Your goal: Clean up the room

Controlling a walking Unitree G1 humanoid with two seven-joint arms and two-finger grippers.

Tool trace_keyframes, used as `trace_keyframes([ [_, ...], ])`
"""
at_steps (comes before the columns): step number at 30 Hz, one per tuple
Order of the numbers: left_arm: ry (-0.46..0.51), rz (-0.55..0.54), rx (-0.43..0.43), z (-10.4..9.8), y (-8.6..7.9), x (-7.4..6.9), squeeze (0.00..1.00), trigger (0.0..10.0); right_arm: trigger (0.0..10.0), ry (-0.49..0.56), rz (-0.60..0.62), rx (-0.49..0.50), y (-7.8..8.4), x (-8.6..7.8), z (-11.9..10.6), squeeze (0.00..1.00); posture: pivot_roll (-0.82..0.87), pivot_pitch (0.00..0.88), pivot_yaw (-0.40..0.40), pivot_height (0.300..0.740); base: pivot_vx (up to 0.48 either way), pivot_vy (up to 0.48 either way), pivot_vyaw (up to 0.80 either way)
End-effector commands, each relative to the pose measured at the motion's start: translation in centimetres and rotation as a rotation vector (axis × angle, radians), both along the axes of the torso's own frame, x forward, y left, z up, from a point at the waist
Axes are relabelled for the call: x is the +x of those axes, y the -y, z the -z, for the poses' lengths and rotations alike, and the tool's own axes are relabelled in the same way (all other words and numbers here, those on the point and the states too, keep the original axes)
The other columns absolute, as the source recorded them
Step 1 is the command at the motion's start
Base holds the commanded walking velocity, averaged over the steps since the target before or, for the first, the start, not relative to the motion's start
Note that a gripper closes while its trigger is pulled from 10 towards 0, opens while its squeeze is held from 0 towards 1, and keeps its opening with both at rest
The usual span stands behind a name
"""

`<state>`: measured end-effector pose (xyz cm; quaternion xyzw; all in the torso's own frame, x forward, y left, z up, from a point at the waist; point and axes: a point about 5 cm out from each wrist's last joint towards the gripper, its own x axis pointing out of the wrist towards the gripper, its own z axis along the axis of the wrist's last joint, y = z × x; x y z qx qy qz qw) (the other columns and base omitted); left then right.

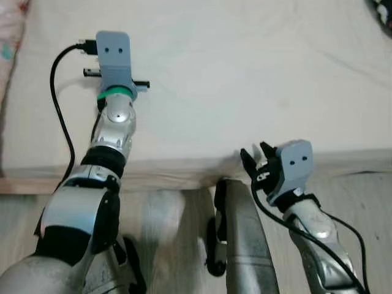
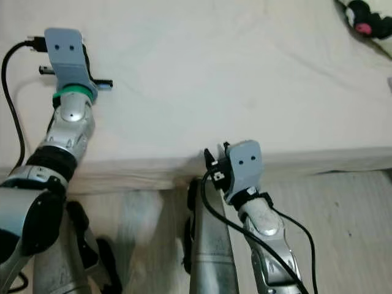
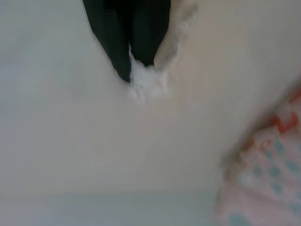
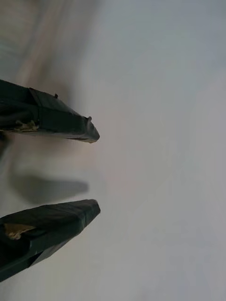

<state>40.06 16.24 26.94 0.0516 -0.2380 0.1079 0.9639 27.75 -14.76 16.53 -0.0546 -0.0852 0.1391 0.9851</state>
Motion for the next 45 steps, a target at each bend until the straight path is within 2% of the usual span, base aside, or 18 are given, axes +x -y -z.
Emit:
trace_keyframes([
  [1, 0.005, 0.07, 0.009, 0.3, 0.8, -0.5, 0.0, 10.0, 10.0, -0.022, 0.023, 0.02, 0.6, -0.1, 0.7, 0.0, -0.13, 0.305, -0.025, 0.516, 0.0, 0.0, 0.0],
  [3, 0.001, 0.211, 0.059, 1.1, 2.4, -2.4, 0.0, 10.0, 10.0, -0.013, 0.033, 0.083, 0.6, 0.5, 0.6, 0.0, -0.09, 0.243, -0.01, 0.516, 0.0, 0.0, 0.0],
  [6, -0.051, 0.284, 0.085, 2.5, 3.4, -3.8, 0.0, 10.0, 10.0, 0.002, 0.037, 0.124, 0.4, 0.8, 0.4, 0.0, -0.08, 0.215, -0.003, 0.516, 0.0, 0.0, 0.0],
  [7, -0.051, 0.284, 0.085, 2.5, 3.4, -3.8, 0.0, 10.0, 10.0, 0.002, 0.037, 0.124, 0.4, 0.8, 0.4, 0.0, -0.08, 0.215, -0.003, 0.516, 0.0, 0.0, 0.0],
  [9, -0.122, 0.312, 0.06, 4.4, 3.6, -4.8, 0.0, 10.0, 10.0, 0.037, 0.045, 0.125, 0.6, 0.9, 0.0, 0.0, -0.06, 0.17, 0.001, 0.516, 0.0, 0.0, 0.0],
  [10, -0.122, 0.312, 0.06, 4.4, 3.6, -4.8, 0.0, 10.0, 10.0, 0.037, 0.045, 0.125, 0.6, 0.9, 0.0, 0.0, -0.06, 0.17, 0.001, 0.516, 0.0, 0.0, 0.0],
  [13, -0.185, 0.313, 0.042, 6.6, 3.1, -6.0, 0.0, 10.0, 10.0, 0.097, 0.07, 0.114, 1.4, 1.2, -1.0, 0.0, -0.06, 0.131, -0.002, 0.516, 0.0, 0.0, 0.0],
  [21, -0.212, 0.309, 0.048, 7.4, 2.8, -6.7, 0.0, 10.0, 10.0, 0.144, 0.088, 0.086, 2.0, 1.8, -1.7, 0.0, -0.05, 0.094, -0.002, 0.516, 0.0, 0.0, 0.0],
  [22, -0.242, 0.275, 0.043, 7.9, 2.3, -7.2, 0.0, 10.0, 10.0, 0.164, 0.107, 0.018, 2.2, 2.1, -1.4, 0.0, -0.04, 0.073, -0.001, 0.516, 0.0, 0.0, 0.0],
  [26, -0.263, 0.233, 0.029, 7.7, 1.8, -7.3, 0.0, 10.0, 10.0, 0.17, 0.134, -0.015, 2.5, 2.4, -1.0, 0.0, -0.04, 0.06, -0.002, 0.521, 0.0, 0.0, 0.0],
  [30, -0.256, 0.198, 0.009, 6.9, 1.4, -6.9, 0.0, 10.0, 10.0, 0.165, 0.152, -0.003, 2.7, 2.7, -0.8, 0.0, -0.03, 0.049, -0.003, 0.536, 0.0, 0.0, 0.0],
  [45, -0.234, 0.205, -0.01, 5.4, 1.5, -5.9, 0.0, 10.0, 10.0, 0.19, 0.156, -0.001, 2.9, 3.9, -1.1, 0.0, -0.03, 0.012, -0.001, 0.575, 0.0, 0.0, 0.0],
])
